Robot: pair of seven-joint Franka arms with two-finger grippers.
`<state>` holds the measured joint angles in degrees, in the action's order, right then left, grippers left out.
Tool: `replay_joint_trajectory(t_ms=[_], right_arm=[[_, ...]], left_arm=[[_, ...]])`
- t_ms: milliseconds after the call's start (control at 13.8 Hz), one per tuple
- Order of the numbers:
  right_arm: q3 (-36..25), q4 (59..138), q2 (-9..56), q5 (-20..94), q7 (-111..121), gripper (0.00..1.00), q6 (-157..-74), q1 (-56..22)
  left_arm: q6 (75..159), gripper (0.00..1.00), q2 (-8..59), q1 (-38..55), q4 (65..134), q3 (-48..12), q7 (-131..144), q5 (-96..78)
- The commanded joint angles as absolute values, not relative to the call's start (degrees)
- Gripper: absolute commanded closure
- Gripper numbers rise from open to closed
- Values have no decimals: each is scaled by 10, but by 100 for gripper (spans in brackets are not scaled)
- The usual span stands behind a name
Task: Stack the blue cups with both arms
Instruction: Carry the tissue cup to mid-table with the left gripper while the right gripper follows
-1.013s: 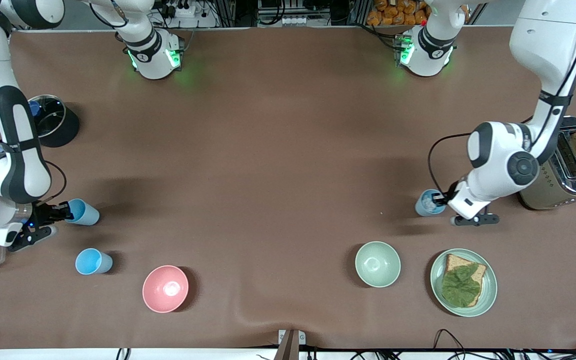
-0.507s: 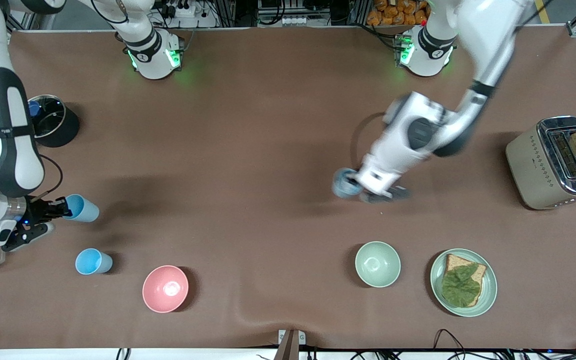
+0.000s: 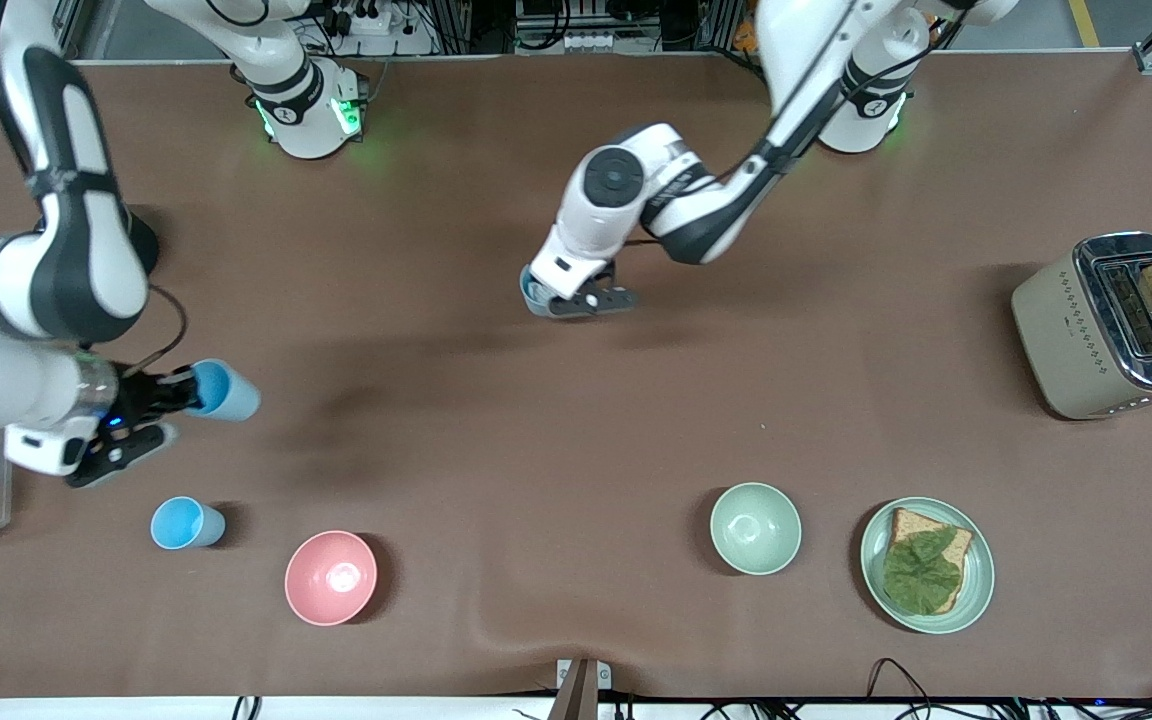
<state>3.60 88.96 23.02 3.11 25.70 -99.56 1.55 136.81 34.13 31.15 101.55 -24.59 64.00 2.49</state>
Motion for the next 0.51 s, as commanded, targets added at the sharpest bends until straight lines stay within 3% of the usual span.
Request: replay_joint_trajectory(t_ms=[0, 72, 145, 217, 434], right_arm=[[59, 902, 186, 50, 220, 100, -949, -1], [60, 902, 175, 58, 212, 100, -936, -15], [60, 902, 165, 66, 211, 100, -928, -31], [60, 902, 160, 82, 208, 100, -918, -45], [59, 924, 131, 93, 193, 100, -891, -108]], left_arm=[[1355, 100, 368, 370, 986, -199, 700, 61], [1355, 86, 369, 374, 986, -197, 700, 64], [1354, 24, 367, 374, 987, -197, 707, 64], [1351, 0, 360, 370, 985, -198, 726, 57], [1272, 0, 302, 365, 968, -198, 760, 56]])
